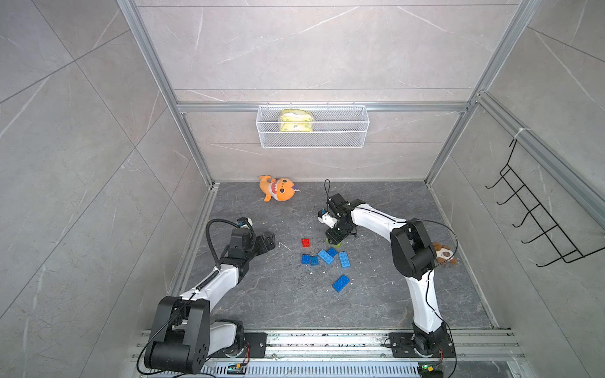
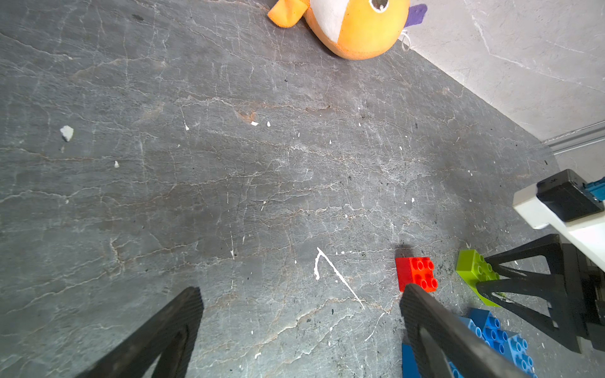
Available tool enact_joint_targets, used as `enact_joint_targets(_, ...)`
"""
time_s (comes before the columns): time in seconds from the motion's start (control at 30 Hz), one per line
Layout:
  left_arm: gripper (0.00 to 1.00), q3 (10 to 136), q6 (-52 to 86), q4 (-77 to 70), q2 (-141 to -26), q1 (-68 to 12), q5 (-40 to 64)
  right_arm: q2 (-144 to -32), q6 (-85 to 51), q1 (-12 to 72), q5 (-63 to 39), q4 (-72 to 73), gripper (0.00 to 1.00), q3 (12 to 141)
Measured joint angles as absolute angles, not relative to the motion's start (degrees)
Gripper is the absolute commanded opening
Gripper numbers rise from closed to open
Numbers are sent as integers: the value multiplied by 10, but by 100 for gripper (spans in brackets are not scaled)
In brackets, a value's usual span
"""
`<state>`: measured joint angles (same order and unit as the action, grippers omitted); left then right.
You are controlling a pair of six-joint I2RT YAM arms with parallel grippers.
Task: Assemble a heart with lego
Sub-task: Pick up the lego brick from the center of the board.
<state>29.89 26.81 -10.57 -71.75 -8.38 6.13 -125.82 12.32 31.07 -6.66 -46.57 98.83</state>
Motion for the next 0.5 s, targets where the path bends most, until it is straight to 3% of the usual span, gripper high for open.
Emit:
enact_joint_targets(0.23,98,299,268,-104,-718,-84,61,-1261,125,312,-64,-467,29,993)
enact_joint_targets(0.5,98,299,268,-103,-718,-84,61,-1247,118,322,-60,-458,28,986)
